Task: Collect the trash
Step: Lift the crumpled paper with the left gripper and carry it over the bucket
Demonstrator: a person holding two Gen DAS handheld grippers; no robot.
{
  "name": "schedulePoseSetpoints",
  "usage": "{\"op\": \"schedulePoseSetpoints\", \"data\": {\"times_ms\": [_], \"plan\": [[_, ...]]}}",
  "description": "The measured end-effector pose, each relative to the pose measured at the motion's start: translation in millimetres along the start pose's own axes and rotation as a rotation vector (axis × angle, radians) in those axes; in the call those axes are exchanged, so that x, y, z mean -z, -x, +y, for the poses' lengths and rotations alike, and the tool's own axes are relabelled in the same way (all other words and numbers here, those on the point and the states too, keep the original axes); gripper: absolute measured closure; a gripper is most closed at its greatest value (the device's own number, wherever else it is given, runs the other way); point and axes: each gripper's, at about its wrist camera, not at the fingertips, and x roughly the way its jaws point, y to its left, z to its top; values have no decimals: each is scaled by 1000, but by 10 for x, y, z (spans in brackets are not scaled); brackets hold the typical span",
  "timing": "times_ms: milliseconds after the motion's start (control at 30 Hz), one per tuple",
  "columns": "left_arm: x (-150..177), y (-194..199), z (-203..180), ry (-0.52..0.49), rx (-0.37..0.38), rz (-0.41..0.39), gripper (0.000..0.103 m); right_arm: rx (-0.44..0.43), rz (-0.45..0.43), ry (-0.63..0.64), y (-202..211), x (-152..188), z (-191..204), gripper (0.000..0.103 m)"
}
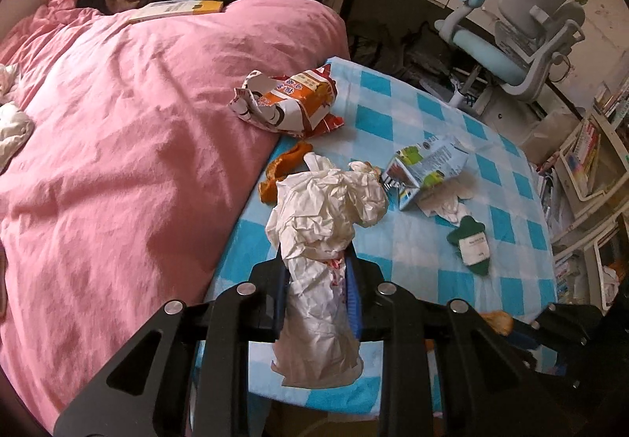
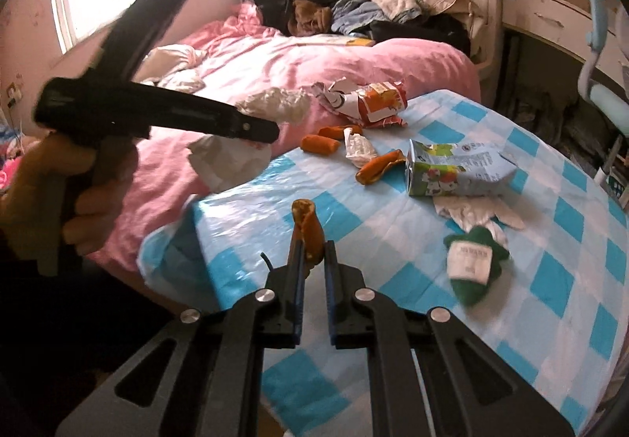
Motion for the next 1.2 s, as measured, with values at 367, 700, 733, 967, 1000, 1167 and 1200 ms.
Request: {"op": "schedulePoseSetpoints", "data": {"times_ms": [367,700,733,967,1000,1167,1200], "plan": [[333,284,-177,-40,42,-39,80,-67,-69,-48,534,384,357,93],[817,483,-516,-134,43,-65,80,-132,42,-47,616,847,704,90],[850,501,-538,-140,43,-69,80,-128,57,-48,605,889,722,86],[986,587,-594,-160,43,-82,80,-92,11,-93,700,960,669,59],[997,595,-596,-161,42,-83,80,-87,2,-99,712,960,656,58],[1018,614,-610,-166,46,-84,80,-37,-64,-122,773,920,590,48],[1025,621,-617,-170,46,-85,80,-27,-73,-125,782,913,579,46]]}}
